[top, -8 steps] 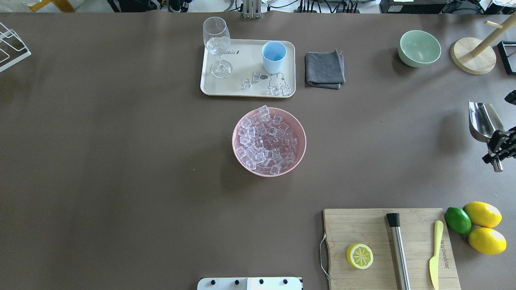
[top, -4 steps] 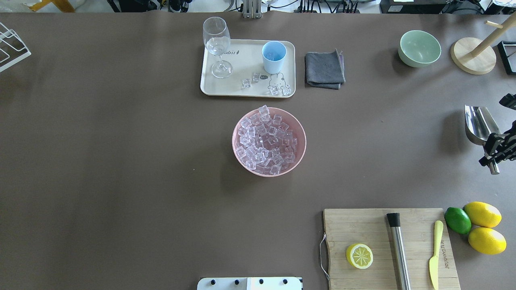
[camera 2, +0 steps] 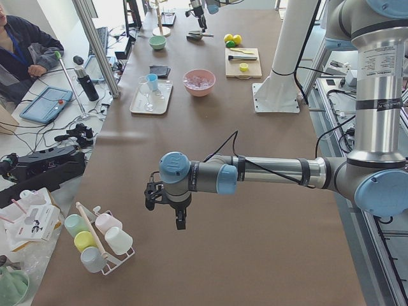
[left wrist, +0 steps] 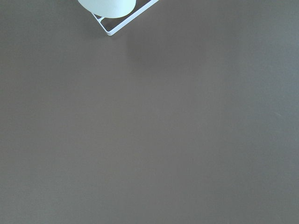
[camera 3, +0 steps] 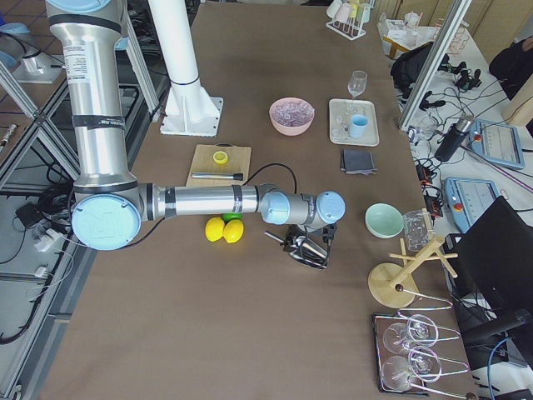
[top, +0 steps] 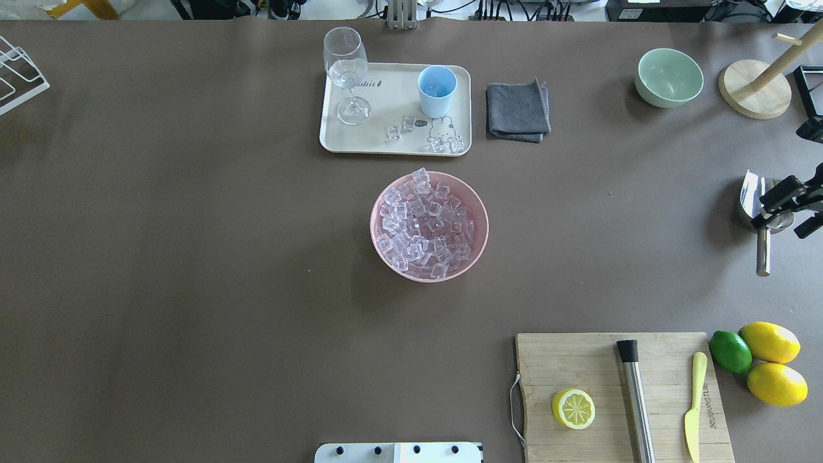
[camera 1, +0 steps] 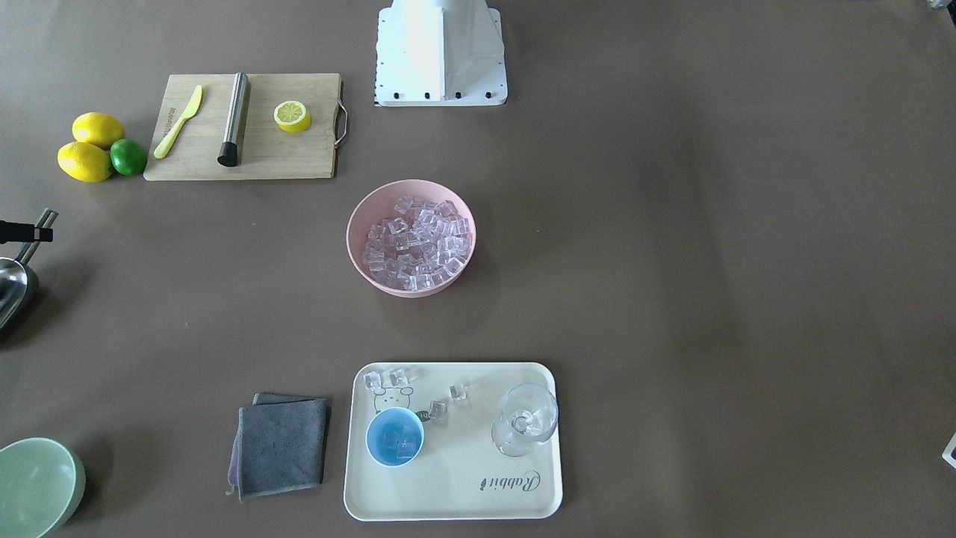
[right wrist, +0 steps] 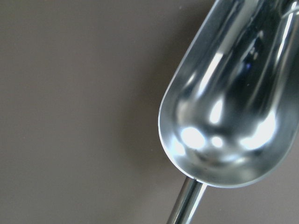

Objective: Put ice in cup with scoop

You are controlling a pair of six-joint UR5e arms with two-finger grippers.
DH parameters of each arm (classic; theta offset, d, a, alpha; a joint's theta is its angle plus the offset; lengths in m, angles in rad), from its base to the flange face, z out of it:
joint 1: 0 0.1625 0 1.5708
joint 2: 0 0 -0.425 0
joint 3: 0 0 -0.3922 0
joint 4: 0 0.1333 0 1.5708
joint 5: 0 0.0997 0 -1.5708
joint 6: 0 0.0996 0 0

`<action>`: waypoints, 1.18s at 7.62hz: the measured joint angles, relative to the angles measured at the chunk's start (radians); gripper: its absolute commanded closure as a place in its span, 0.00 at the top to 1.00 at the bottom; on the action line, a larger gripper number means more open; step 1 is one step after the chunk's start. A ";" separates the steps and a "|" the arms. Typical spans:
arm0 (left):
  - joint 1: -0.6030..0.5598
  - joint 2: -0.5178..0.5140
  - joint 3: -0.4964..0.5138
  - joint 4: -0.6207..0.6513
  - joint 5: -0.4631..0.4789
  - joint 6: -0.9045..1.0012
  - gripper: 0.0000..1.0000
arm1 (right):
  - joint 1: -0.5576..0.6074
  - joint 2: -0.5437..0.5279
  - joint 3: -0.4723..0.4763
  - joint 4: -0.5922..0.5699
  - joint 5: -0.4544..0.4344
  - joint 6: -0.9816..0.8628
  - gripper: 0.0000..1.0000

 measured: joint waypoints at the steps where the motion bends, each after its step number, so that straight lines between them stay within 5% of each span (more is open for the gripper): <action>1: 0.000 0.000 0.000 0.000 0.000 0.000 0.98 | 0.048 0.000 0.062 -0.002 -0.077 -0.001 1.00; 3: 0.000 0.000 0.000 0.000 0.000 0.000 0.98 | 0.184 -0.001 0.161 -0.025 -0.186 -0.025 1.00; 5: 0.000 0.000 0.001 0.000 0.000 0.000 0.98 | 0.326 0.016 0.232 -0.188 -0.265 -0.256 1.00; 7: 0.000 0.000 0.001 0.000 0.000 0.000 0.98 | 0.459 0.026 0.252 -0.322 -0.321 -0.458 1.00; 9: 0.000 0.000 0.001 0.000 0.000 0.000 0.98 | 0.512 -0.064 0.229 -0.313 -0.324 -0.504 1.00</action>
